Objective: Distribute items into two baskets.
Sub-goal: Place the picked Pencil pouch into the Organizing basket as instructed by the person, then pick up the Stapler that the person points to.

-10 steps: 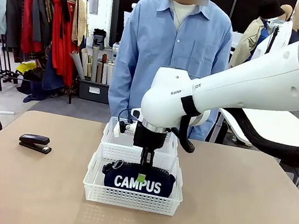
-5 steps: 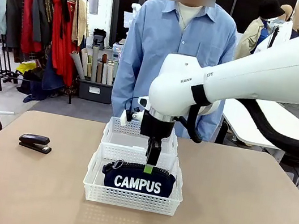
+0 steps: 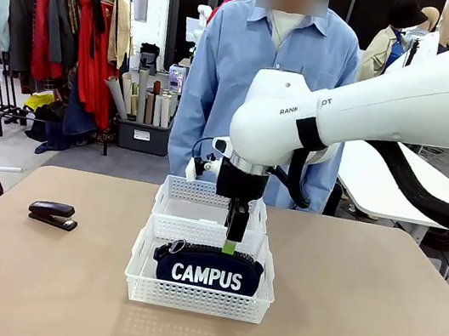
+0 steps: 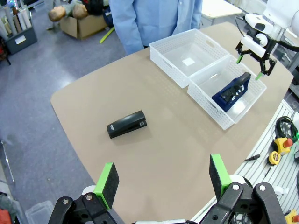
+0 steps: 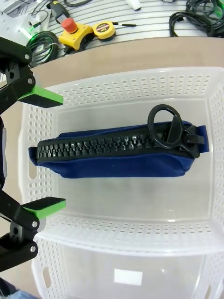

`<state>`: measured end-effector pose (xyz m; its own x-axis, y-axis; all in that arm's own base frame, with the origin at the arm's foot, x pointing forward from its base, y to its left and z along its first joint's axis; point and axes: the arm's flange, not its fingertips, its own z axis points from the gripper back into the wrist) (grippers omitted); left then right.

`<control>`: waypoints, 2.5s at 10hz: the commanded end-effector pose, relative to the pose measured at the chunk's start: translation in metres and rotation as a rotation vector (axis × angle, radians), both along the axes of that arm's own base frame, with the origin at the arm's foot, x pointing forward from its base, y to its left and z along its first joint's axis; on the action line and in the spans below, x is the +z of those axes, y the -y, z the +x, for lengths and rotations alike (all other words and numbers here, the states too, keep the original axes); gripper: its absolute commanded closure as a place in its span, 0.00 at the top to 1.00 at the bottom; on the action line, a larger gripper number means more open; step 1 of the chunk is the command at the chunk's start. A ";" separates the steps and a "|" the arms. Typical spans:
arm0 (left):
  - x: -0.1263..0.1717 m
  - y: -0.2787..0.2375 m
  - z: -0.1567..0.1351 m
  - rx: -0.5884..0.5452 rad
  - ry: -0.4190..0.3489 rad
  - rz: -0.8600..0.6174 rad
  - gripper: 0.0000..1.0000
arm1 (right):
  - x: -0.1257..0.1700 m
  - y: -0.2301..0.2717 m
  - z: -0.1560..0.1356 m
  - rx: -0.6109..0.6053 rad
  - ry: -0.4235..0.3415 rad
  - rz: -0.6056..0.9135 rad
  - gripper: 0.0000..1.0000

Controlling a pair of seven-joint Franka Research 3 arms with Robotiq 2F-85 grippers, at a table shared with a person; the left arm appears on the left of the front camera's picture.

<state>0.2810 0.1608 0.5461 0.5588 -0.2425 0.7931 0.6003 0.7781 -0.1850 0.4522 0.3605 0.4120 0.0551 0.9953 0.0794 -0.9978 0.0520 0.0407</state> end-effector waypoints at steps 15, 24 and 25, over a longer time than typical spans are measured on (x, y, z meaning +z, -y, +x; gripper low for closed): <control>0.000 0.000 0.000 -0.015 0.014 -0.004 1.00 | 0.015 0.036 -0.004 -0.094 -0.019 0.039 1.00; 0.000 0.000 0.000 -0.015 0.014 -0.004 1.00 | 0.075 0.285 -0.083 -0.522 0.014 0.299 1.00; 0.000 0.000 0.000 -0.015 0.014 -0.004 1.00 | 0.079 0.313 -0.089 -0.561 0.009 0.312 1.00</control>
